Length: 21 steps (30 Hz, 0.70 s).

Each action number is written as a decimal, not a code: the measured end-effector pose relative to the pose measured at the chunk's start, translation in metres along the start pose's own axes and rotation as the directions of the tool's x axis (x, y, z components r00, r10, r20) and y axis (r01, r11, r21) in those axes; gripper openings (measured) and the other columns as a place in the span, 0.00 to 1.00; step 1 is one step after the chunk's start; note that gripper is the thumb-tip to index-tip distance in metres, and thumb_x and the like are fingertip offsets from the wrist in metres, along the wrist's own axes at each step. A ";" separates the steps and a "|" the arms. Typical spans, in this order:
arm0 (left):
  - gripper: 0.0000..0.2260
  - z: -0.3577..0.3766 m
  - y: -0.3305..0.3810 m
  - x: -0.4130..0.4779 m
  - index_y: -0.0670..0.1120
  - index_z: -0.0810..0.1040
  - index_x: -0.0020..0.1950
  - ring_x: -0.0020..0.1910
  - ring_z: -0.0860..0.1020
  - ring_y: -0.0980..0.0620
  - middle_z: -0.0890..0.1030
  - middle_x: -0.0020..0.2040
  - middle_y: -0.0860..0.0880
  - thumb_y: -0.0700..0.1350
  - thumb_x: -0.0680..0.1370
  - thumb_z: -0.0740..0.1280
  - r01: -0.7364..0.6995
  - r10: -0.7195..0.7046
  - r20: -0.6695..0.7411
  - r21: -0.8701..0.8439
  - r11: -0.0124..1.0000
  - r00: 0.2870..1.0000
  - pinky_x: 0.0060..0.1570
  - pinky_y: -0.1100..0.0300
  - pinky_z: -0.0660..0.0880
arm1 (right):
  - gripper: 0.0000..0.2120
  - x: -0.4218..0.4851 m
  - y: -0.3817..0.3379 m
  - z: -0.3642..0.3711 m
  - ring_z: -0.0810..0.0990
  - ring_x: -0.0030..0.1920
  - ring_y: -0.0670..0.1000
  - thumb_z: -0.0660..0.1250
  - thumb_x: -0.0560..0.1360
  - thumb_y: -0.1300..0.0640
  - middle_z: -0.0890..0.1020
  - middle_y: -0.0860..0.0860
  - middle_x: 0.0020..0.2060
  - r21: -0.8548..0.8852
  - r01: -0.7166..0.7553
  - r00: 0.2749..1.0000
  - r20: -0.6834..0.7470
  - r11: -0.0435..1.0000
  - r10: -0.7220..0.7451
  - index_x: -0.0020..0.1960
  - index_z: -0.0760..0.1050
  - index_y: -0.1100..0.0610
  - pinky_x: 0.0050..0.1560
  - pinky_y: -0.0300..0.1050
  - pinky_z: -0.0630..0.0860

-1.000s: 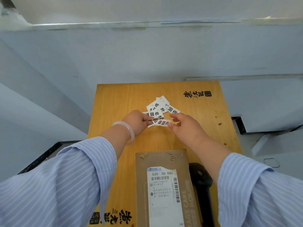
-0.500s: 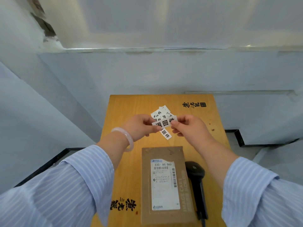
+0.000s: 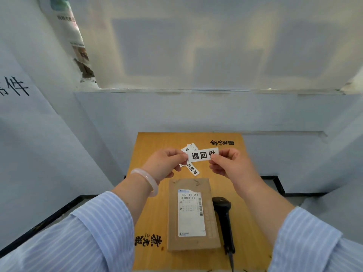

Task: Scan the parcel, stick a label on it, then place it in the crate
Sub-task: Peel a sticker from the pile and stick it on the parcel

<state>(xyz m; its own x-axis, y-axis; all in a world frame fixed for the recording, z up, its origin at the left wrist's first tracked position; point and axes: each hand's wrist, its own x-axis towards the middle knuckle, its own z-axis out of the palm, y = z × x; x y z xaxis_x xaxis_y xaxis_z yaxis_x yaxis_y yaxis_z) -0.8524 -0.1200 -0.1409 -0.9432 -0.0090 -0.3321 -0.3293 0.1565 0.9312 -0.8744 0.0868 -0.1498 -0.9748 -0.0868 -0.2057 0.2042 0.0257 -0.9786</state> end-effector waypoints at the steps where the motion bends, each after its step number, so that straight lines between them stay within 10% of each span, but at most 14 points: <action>1: 0.06 0.001 0.002 -0.004 0.47 0.84 0.47 0.31 0.76 0.59 0.83 0.36 0.55 0.47 0.74 0.69 -0.009 0.009 0.003 0.006 1.000 1.000 0.30 0.63 0.71 | 0.03 -0.004 -0.001 -0.002 0.85 0.34 0.47 0.71 0.73 0.61 0.87 0.50 0.34 -0.001 0.006 1.000 0.000 1.000 -0.006 0.45 0.78 0.57 0.37 0.40 0.82; 21: 0.05 0.012 0.015 -0.034 0.48 0.85 0.44 0.29 0.75 0.60 0.85 0.37 0.52 0.46 0.74 0.70 -0.051 0.051 -0.004 -0.014 0.999 0.999 0.29 0.65 0.72 | 0.04 -0.035 -0.013 -0.012 0.86 0.38 0.50 0.72 0.73 0.59 0.87 0.50 0.37 -0.070 0.063 0.998 -0.010 0.996 -0.063 0.47 0.79 0.58 0.41 0.44 0.82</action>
<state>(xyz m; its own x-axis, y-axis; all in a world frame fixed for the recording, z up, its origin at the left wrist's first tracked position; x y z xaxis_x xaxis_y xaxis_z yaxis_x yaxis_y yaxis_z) -0.8250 -0.1056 -0.1173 -0.9588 -0.0047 -0.2840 -0.2818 0.1432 0.9487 -0.8443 0.1018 -0.1297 -0.9866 -0.0783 -0.1431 0.1359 0.0903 -0.9866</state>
